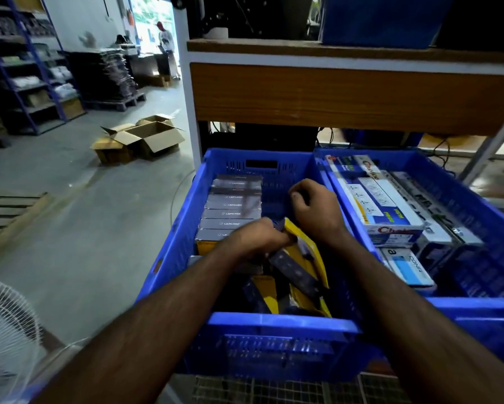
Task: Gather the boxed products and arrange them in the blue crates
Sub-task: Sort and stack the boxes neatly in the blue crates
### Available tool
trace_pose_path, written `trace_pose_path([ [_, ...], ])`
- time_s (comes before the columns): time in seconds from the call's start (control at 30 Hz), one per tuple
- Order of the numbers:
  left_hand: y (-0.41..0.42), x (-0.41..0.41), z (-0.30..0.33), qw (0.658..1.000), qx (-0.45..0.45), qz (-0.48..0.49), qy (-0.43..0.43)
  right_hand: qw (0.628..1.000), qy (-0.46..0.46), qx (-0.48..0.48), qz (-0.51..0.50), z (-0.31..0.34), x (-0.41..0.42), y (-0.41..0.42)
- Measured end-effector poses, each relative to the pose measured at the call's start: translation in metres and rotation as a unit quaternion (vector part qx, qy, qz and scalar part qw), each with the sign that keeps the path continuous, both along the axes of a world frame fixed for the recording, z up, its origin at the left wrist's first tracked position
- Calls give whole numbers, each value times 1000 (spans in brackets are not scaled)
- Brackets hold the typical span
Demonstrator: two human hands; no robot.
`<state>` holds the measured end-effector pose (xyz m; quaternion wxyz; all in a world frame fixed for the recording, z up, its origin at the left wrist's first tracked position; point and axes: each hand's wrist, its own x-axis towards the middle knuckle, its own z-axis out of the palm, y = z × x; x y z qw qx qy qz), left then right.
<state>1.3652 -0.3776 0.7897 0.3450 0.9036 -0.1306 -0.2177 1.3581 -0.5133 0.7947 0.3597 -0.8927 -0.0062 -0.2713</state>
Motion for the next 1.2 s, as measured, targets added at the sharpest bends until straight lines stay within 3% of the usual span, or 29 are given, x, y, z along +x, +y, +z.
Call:
trace_pose_path([
  [0.1,22,21,7,992,-97,76,-4,997,-52,61,-6,5,2,-3],
  [0.2,34,32,7,951,-266,144,-63,996,-62,65,-7,5,5,-9],
  [0.27,37,33,11,920,-326,196,-97,998,-35,46,-2,4,7,-12],
  [0.37,41,38,14,883,-384,265,-55,999,30,-19,25,2,7,-11],
  [0.43,43,39,13,882,-386,268,-36,995,52,-76,42,2,6,-6],
  [0.57,40,41,14,891,-382,238,-63,987,2,-148,56,5,4,0],
  [0.77,41,40,15,889,-397,219,-61,991,12,-117,62,5,4,0],
  [0.93,41,41,17,873,-422,231,-80,997,-10,10,78,8,2,-1],
  [1.2,41,36,25,857,-461,206,-98,995,-3,-46,87,8,1,0],
])
